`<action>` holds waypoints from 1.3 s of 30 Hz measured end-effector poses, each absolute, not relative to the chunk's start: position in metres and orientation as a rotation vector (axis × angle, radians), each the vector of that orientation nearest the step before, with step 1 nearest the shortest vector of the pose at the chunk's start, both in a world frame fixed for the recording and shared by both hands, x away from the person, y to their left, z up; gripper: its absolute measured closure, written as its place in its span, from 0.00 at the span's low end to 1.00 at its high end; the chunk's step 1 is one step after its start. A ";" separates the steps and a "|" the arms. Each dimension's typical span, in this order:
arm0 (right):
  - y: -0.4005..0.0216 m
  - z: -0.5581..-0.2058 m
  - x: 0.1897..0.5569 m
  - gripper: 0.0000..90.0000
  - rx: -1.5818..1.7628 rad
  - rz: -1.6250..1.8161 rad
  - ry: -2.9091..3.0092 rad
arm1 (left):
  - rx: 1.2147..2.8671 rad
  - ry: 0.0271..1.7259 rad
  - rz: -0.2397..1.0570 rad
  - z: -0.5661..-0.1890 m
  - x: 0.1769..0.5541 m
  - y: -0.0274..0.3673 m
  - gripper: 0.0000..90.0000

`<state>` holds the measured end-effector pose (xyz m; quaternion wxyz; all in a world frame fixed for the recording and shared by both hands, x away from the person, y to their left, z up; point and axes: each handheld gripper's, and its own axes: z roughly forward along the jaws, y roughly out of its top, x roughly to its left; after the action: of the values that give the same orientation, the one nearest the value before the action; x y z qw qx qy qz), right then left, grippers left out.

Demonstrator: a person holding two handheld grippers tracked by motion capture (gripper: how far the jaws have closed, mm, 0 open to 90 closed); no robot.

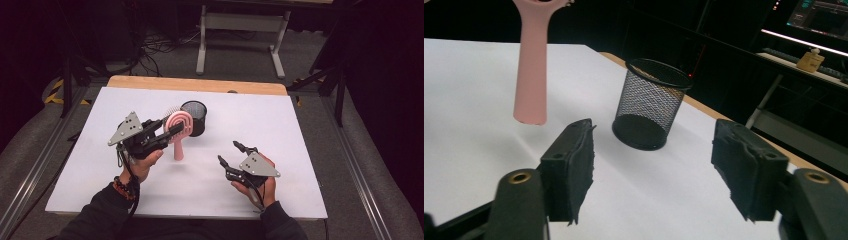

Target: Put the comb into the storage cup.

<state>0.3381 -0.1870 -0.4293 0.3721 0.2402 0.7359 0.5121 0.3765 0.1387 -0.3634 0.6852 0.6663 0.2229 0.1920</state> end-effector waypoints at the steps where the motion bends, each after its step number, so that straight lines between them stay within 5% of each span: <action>1: -0.191 -0.429 0.338 0.35 0.629 1.323 1.886 | 1.491 0.496 0.438 -0.363 0.376 0.139 0.71; 12: -0.203 -0.432 0.336 0.22 0.658 1.339 1.864 | 1.482 0.488 0.452 -0.360 0.378 0.142 0.71; 39: -0.227 -0.439 0.328 0.20 0.728 1.331 1.825 | 1.458 0.447 0.490 -0.326 0.391 0.138 0.71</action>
<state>0.3276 -0.2268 -0.4394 0.3749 0.2842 0.7130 0.5199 0.3913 0.1375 -0.3261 0.6961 0.6536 0.2004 0.2194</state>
